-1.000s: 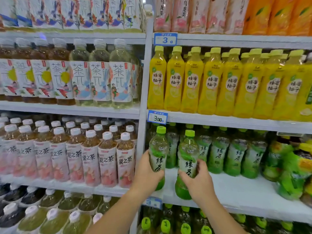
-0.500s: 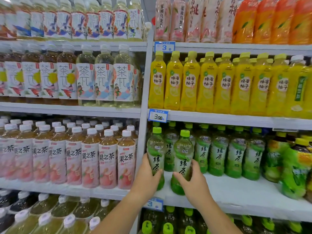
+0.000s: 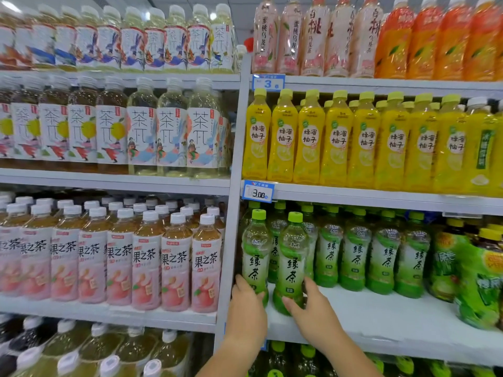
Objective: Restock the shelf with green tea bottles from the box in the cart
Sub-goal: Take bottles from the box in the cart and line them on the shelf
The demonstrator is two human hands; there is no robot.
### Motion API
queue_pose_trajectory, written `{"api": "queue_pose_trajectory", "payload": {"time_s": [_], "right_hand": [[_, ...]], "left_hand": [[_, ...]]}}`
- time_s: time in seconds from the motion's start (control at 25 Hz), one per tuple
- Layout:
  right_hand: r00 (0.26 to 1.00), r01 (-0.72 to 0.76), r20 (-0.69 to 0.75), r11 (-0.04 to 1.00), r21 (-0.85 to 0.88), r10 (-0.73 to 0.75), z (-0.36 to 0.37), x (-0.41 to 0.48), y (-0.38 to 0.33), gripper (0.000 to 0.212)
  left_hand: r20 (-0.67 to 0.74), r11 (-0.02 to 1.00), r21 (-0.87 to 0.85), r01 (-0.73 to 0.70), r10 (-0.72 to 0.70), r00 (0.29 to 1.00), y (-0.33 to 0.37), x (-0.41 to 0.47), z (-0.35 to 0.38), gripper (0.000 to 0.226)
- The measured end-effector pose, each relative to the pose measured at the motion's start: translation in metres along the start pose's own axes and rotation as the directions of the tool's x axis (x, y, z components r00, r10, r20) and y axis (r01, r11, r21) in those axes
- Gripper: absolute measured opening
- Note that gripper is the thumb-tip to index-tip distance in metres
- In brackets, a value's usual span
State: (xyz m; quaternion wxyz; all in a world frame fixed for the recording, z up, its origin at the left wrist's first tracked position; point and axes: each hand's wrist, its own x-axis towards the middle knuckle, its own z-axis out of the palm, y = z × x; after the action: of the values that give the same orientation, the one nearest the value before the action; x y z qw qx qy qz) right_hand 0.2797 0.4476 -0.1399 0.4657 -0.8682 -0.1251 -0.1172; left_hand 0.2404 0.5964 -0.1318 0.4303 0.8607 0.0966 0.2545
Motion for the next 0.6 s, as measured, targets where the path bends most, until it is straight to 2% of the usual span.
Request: {"api": "queue_pose_trajectory", "payload": {"time_s": [0.16, 0.32, 0.4, 0.6], "right_hand": [[1.0, 0.009, 0.025, 1.0, 0.028, -0.01, 0.004, 0.013, -0.001, 0.059], [0.998, 0.027, 0.055, 0.999, 0.022, -0.029, 0.006, 0.023, 0.002, 0.054], [0.996, 0.032, 0.077, 0.999, 0.033, -0.034, 0.006, 0.029, 0.003, 0.054], [0.997, 0.033, 0.069, 0.998, 0.044, -0.036, 0.012, 0.038, 0.007, 0.061]], "left_hand": [[-0.103, 0.996, -0.003, 0.085, -0.085, 0.991, 0.003, 0.006, 0.015, 0.052], [-0.119, 0.983, 0.137, 0.119, -0.103, 0.988, 0.003, 0.017, 0.02, 0.053], [-0.106, 0.973, 0.198, 0.122, -0.102, 0.989, 0.0, 0.024, 0.021, 0.056], [-0.019, 0.98, 0.182, 0.085, -0.083, 0.996, -0.008, 0.037, 0.021, 0.049]]}}
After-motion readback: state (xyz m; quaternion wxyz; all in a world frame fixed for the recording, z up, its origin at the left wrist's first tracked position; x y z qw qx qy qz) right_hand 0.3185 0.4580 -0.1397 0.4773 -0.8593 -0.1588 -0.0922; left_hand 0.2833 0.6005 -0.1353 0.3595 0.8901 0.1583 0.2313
